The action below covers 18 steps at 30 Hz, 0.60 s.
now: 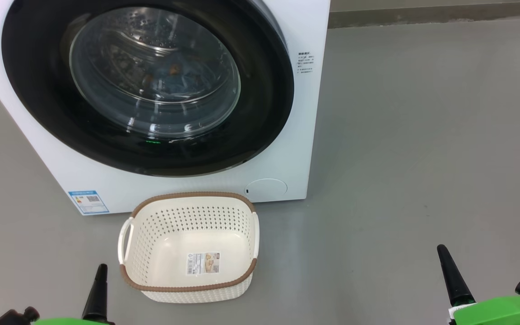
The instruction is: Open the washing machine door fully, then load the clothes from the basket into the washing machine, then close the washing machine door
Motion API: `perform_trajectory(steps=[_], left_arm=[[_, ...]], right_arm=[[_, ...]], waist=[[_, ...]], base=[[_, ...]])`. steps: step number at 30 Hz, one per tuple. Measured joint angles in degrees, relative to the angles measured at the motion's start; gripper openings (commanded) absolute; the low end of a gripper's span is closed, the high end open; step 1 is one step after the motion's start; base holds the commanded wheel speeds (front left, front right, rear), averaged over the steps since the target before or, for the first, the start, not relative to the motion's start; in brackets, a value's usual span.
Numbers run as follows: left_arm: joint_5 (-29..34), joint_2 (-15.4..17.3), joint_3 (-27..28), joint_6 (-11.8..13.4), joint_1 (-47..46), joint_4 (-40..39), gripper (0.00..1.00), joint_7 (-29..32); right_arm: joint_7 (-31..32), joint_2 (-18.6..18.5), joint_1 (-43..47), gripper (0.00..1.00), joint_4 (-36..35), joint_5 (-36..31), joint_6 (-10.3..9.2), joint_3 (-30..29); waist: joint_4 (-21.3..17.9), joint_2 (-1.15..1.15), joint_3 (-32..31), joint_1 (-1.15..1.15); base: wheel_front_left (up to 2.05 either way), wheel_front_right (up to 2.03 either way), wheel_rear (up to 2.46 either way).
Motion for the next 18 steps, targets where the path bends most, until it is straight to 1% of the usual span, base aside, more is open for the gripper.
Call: perform_trajectory(steps=[2,8,9,18], left_arm=[[-1.08,-0.04,0.29,-0.43,0.0,0.19,0.0,0.2],[-4.42,-0.27,1.3,-0.53,-0.18,0.7,0.0,0.99],[-5.19,-0.33,1.46,-0.96,-0.24,0.8,0.0,1.16],[-10.4,-0.8,2.89,-1.52,-1.18,1.62,0.0,2.18]], right_arm=[[0.03,0.0,-0.06,0.0,0.22,1.72,0.0,-0.03],[0.59,-0.01,-0.29,0.0,1.05,5.63,0.0,-0.21],[0.8,-0.01,-0.55,0.0,1.19,6.08,0.0,-0.24],[1.52,-0.05,-1.52,0.0,2.24,12.26,-0.01,-0.43]], waist=[[-0.08,0.0,0.02,0.0],[-0.31,0.0,0.1,0.0],[-0.35,0.0,0.11,0.0],[-0.69,0.0,0.23,0.0]], base=[[0.0,0.0,0.0],[0.0,0.0,0.0],[0.0,0.0,0.0],[0.0,0.0,0.0]])
